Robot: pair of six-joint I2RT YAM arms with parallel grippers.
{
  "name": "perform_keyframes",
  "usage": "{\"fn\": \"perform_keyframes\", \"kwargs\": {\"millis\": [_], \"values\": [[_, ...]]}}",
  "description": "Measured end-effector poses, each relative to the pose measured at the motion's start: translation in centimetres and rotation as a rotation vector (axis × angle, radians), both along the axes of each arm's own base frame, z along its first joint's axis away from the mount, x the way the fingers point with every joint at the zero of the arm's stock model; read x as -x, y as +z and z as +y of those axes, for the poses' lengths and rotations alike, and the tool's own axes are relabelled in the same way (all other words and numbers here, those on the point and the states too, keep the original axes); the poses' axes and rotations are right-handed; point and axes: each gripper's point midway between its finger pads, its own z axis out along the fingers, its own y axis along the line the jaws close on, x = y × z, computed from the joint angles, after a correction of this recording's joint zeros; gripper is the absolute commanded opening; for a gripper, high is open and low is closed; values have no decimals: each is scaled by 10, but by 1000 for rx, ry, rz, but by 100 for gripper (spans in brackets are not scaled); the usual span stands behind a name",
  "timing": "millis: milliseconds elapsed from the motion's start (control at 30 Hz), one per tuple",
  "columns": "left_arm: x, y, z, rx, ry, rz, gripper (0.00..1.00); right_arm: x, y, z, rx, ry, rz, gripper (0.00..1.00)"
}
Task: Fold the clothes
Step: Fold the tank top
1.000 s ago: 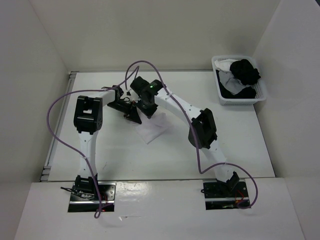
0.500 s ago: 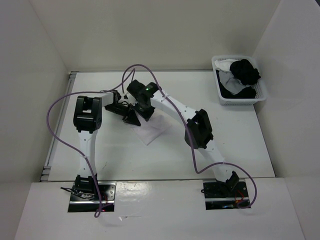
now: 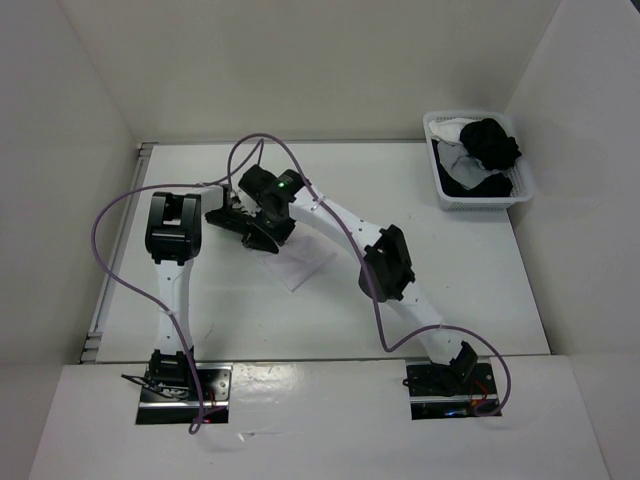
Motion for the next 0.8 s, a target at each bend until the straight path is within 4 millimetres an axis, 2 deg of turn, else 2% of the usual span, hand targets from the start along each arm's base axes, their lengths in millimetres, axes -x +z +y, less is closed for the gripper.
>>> {"fn": "perform_keyframes", "kwargs": {"millis": [33,67,133,200,233,467,633,700,800], "values": [[0,0,0,0,0,0,0,3,-4,3,4,5,8,29],[0,0,0,0,0,0,0,6,-8,4,11,6,18,35],[0,0,0,0,0,0,0,10,-15,5,23,19,32,46],[0,0,0,0,0,0,0,12,-19,5,32,22,43,52],[0,0,0,1,-1,-1,0,14,-22,5,35,25,50,59],[0,0,0,1,-1,1,0,28,-26,5,35,69,102,62],[2,0,1,-4,-4,5,0,57,-29,-15,78,120,175,63],[3,1,2,-16,-10,-1,0,69,-23,-29,97,137,190,65],[3,5,9,-67,-27,-48,0,80,0,-46,91,153,167,66]]}}
